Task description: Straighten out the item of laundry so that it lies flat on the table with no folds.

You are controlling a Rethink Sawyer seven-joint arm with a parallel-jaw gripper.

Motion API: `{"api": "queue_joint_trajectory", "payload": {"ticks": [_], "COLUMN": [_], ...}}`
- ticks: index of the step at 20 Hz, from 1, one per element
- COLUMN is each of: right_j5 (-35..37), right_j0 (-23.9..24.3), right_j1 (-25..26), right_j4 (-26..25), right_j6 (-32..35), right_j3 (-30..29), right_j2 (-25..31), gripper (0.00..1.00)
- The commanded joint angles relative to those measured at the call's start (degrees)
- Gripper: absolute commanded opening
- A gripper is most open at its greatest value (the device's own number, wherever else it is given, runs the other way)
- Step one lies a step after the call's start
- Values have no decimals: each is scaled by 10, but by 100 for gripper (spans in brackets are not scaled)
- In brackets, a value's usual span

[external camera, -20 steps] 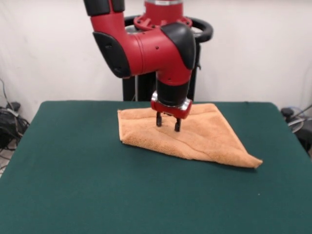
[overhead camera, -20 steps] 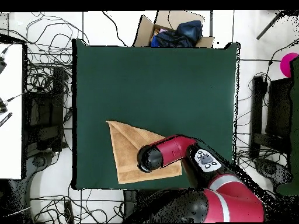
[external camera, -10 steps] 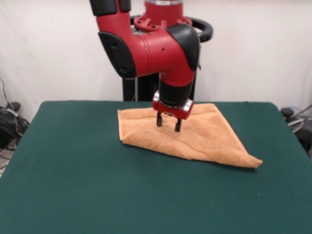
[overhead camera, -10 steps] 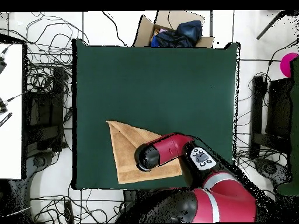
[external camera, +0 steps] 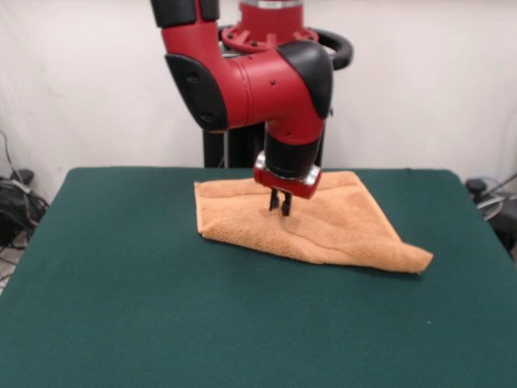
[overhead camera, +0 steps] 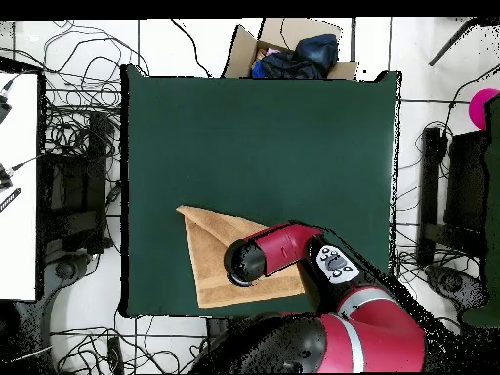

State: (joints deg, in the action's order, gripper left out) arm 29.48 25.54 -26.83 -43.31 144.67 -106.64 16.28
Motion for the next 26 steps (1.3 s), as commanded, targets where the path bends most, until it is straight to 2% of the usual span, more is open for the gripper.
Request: {"api": "queue_joint_trajectory", "payload": {"ticks": [1, 12, 19, 26], "right_j5": [49, 42, 81, 112], "right_j0": [-4, 6, 97, 117], "right_j1": [40, 35, -27, -31], "right_j4": [-16, -13, 45, 42], "right_j6": [-50, -57, -141, -155], "right_j3": [58, 53, -4, 15], "right_j2": [-21, -12, 66, 88], "gripper": [0, 0, 0, 0]}}
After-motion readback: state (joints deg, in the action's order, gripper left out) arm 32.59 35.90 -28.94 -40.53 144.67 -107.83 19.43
